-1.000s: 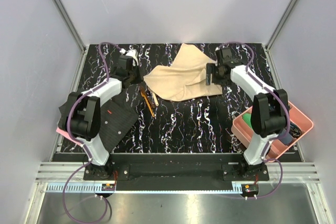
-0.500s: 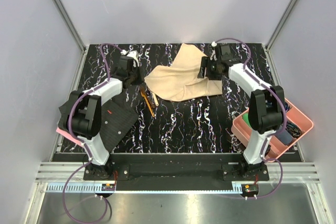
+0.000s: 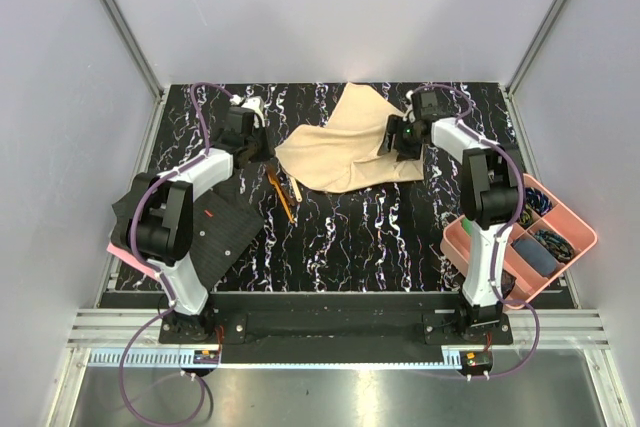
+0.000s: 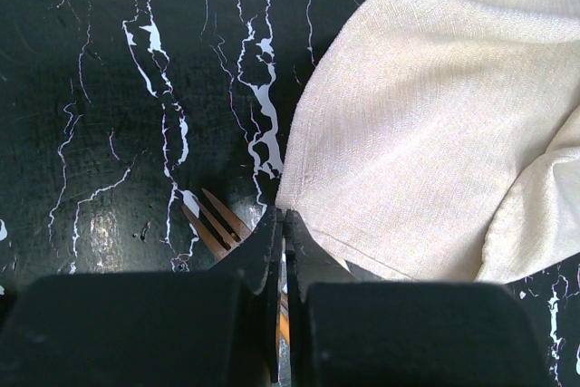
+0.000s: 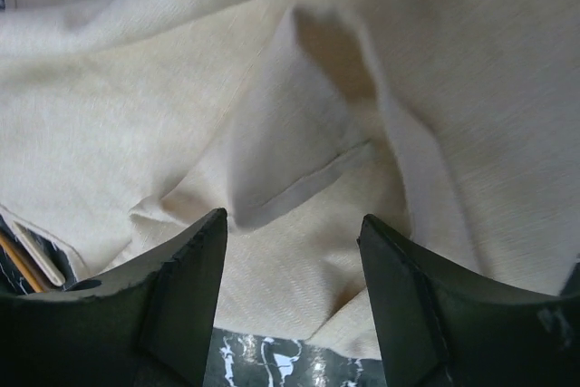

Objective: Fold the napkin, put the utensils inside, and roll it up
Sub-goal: Flatten the napkin out

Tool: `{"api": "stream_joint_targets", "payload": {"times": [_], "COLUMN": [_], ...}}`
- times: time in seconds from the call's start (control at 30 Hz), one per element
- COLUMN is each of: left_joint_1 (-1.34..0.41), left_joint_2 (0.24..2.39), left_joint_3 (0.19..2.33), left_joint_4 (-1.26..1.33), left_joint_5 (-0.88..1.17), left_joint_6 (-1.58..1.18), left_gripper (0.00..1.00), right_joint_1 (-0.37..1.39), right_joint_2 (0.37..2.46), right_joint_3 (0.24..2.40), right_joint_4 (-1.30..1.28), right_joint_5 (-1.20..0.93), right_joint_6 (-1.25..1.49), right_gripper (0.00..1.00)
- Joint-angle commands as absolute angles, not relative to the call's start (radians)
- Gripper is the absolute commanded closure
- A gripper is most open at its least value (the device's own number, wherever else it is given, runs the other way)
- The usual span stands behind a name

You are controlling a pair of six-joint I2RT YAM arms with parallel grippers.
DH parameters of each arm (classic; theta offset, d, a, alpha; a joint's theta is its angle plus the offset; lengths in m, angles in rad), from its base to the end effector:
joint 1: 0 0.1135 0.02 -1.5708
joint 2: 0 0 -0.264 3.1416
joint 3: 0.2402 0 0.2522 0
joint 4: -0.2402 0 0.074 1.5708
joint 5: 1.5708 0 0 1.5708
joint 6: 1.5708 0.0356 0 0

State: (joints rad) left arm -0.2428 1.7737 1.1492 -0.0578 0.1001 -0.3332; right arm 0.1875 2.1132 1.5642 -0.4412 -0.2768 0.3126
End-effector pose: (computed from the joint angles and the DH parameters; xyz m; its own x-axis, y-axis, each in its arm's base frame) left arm 0.3796 -0.0977 0.2085 -0.6813 -0.1665 -0.7128 0.0970 0.9447 -0.3134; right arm 0.4461 0.0945 0.1725 -0.8821 0.1338 -0.4517 -0.0581 0.9206 0.3861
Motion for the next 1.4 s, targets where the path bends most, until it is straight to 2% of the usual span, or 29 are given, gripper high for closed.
{"api": "stream_joint_targets", "payload": {"times": [0.0, 0.2, 0.57, 0.8, 0.9, 0.93, 1.0, 1.03, 1.23, 1.37], "left_joint_1": [-0.238, -0.236, -0.238, -0.238, -0.236, -0.238, -0.238, -0.238, -0.236, -0.23], "left_joint_2": [1.746, 1.75, 1.752, 1.753, 1.749, 1.749, 1.746, 1.746, 1.715, 1.655], "left_joint_3": [1.15, 1.15, 1.154, 1.15, 1.147, 1.146, 1.143, 1.141, 1.121, 1.114], "left_joint_4": [-0.023, -0.023, -0.028, -0.023, -0.021, -0.017, -0.014, -0.012, 0.02, 0.043], "left_joint_5": [0.101, 0.106, 0.113, 0.118, 0.123, 0.123, 0.127, 0.13, 0.14, 0.158], "left_joint_6": [-0.322, -0.325, -0.322, -0.324, -0.327, -0.327, -0.328, -0.331, -0.35, -0.373], "left_gripper": [1.0, 1.0, 1.0, 1.0, 1.0, 1.0, 1.0, 1.0, 1.0, 1.0], "right_joint_1": [0.143, 0.127, 0.126, 0.124, 0.126, 0.127, 0.126, 0.124, 0.124, 0.124], "right_joint_2": [2.137, 2.181, 2.207, 2.215, 2.203, 2.198, 2.183, 2.177, 2.085, 1.941], "right_joint_3": [1.652, 1.696, 1.695, 1.678, 1.675, 1.674, 1.671, 1.669, 1.635, 1.599], "right_joint_4": [-0.422, -0.413, -0.405, -0.405, -0.406, -0.405, -0.405, -0.406, -0.416, -0.42], "right_joint_5": [-0.288, -0.285, -0.331, -0.334, -0.33, -0.33, -0.328, -0.327, -0.319, -0.307], "right_joint_6": [0.314, 0.31, 0.301, 0.27, 0.261, 0.261, 0.255, 0.252, 0.247, 0.253], "right_gripper": [0.32, 0.32, 0.38, 0.56, 0.72, 0.81, 0.9, 0.98, 1.0, 1.0]}}
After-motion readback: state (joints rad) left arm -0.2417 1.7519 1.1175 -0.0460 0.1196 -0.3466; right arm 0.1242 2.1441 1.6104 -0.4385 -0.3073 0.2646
